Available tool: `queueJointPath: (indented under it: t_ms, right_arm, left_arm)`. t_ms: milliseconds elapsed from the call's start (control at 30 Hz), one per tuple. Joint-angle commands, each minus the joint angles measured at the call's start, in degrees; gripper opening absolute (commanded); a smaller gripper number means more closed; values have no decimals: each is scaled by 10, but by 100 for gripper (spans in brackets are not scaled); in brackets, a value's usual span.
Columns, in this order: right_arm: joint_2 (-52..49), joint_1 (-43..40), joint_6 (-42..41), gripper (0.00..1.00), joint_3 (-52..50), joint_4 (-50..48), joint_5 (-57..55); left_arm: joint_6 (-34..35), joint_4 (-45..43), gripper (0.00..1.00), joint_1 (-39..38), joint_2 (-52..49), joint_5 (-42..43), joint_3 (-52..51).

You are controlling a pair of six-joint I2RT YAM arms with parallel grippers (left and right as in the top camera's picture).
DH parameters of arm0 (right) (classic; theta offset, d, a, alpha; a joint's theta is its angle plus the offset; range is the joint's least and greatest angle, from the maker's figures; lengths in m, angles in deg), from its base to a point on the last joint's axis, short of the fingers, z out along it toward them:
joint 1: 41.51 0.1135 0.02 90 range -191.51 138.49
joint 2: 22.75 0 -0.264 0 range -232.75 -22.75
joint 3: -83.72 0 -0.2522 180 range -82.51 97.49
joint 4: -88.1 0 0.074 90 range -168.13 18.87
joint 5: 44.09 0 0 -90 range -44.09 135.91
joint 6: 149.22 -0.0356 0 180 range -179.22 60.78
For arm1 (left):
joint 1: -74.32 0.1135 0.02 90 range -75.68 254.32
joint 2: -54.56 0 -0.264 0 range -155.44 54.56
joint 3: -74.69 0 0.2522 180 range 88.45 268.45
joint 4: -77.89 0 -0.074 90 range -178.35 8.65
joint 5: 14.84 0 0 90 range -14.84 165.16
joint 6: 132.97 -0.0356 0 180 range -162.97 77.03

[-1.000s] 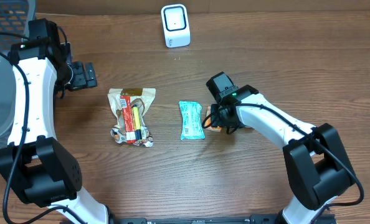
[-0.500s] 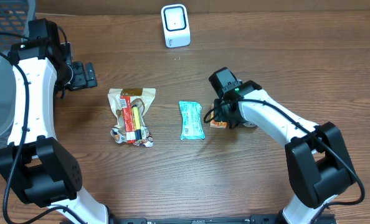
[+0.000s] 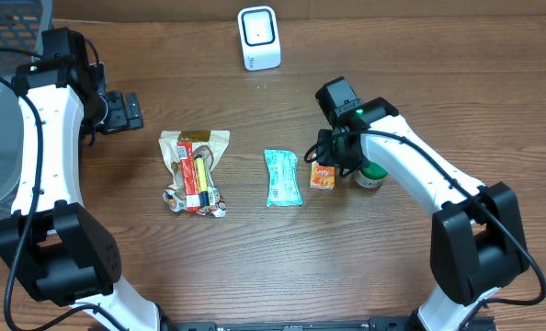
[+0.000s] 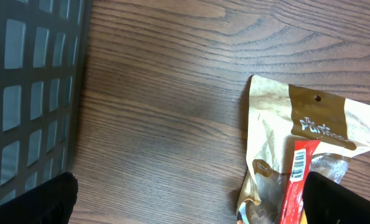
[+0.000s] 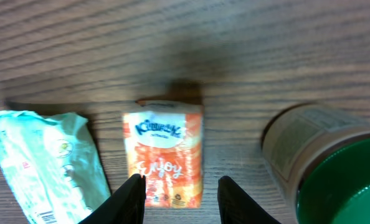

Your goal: Scan the item barcode

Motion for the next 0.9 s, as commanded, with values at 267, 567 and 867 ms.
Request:
queueJointPath:
  t_ms: [267,567,867]
  right_arm:
    - [-1,-9,-3,35,-78,-71,37]
    - [-1,-9,-3,34,-109,-120,37]
    - [-1,-9,-3,34,-145,-169,37]
  left_arm:
    - [-9,-1,100,-1,11,4,12]
    - [-9,-1,100,-1,11,4,12]
    - [-9,-1,100,-1,11,4,12]
